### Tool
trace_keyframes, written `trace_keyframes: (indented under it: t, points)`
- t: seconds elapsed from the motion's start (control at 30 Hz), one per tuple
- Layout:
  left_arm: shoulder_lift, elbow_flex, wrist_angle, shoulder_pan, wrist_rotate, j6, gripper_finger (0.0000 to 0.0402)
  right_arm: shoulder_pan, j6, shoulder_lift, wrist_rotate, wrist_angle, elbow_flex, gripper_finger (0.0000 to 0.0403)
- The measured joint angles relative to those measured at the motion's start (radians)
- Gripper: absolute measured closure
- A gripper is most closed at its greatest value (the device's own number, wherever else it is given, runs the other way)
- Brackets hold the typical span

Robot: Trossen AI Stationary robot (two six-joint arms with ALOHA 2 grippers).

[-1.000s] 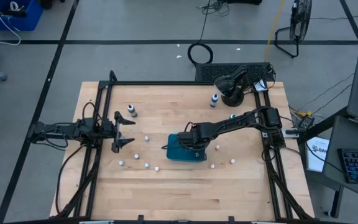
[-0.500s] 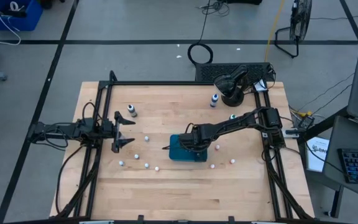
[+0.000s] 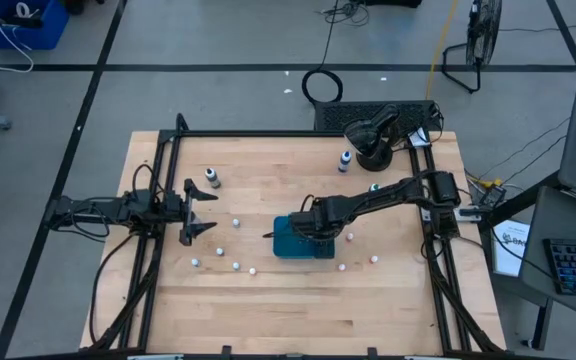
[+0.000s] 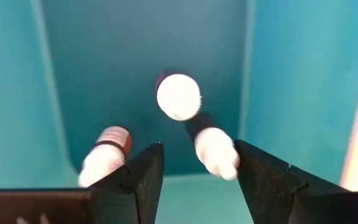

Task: Pick & Place food coloring
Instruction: Put the small black food coloring bottle into the blue bin, then put the small orange food coloring bottle into the blue bin

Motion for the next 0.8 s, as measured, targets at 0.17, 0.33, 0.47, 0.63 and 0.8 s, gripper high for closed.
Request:
trace_keyframes:
  t: [0.17, 0.33, 0.47, 0.63, 0.8]
  points:
    - [0.0, 0.0, 0.0, 0.0, 0.0, 0.0, 0.0036, 0.002, 0.066, -0.101, -0.002, -0.039, 0.0, 0.0226]
    - [0.0, 0.0, 0.0, 0.0, 0.0, 0.0, 0.0036, 0.027, 0.189, -0.231, -0.003, -0.19, 0.0, 0.0226]
    - [0.0, 0.0, 0.0, 0.0, 0.0, 0.0, 0.0036, 0.065, 0.294, -0.32, 0.004, -0.266, -0.016, 0.0229]
    - [0.0, 0.0, 0.0, 0.0, 0.0, 0.0, 0.0036, 0.104, 0.349, -0.409, 0.004, -0.171, -0.148, 0.0226]
    - [0.0, 0.0, 0.0, 0.0, 0.0, 0.0, 0.0036, 0.104, 0.364, -0.426, 0.005, -0.093, -0.281, 0.0229]
